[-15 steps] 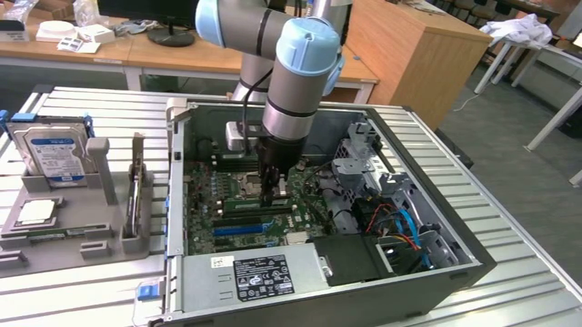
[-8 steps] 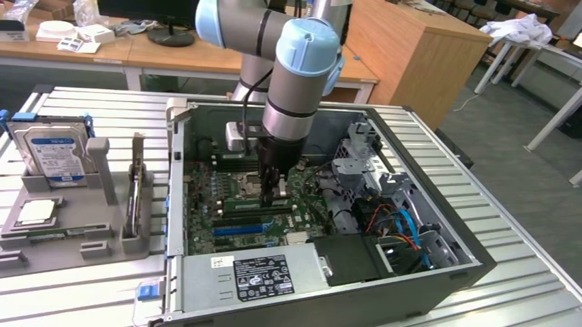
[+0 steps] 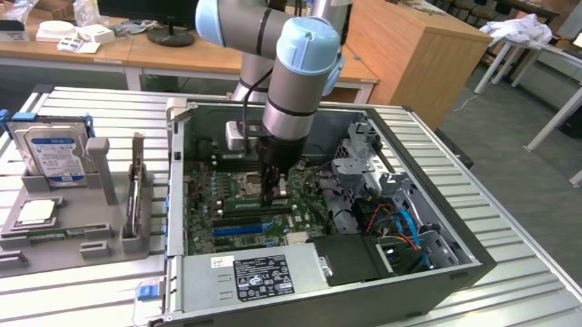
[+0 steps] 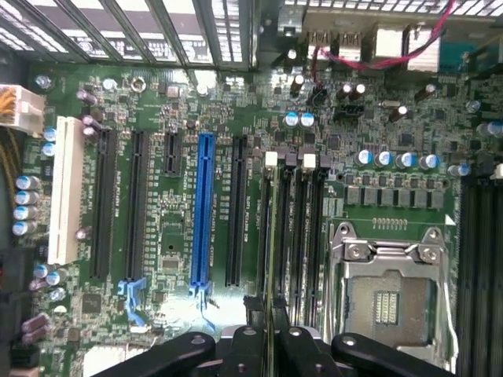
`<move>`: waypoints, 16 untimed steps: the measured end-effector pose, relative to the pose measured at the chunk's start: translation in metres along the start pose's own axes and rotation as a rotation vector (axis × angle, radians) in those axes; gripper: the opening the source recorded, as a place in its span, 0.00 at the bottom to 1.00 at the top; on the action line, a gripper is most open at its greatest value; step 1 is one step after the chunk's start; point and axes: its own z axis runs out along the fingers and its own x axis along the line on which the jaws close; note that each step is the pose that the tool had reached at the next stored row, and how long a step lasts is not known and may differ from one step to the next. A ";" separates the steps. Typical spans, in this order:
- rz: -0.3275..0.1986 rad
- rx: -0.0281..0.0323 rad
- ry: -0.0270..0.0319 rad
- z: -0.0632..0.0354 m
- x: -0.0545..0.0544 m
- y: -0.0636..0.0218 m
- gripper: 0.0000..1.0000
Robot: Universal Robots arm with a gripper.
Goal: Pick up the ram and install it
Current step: 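Insert the ram into the slot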
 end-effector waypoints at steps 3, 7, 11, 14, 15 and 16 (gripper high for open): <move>0.000 0.0002 -0.0002 -0.0003 0.000 0.0000 0.14; 0.000 0.0003 0.0008 -0.0005 0.000 0.0000 0.14; 0.000 0.0019 0.0008 -0.0004 0.000 0.0000 0.14; 0.000 0.0024 0.0007 -0.0004 0.000 0.0000 0.14; 0.000 0.0024 0.0008 -0.0004 0.000 0.0000 0.14; 0.000 0.0024 0.0009 -0.0002 0.000 0.0000 0.14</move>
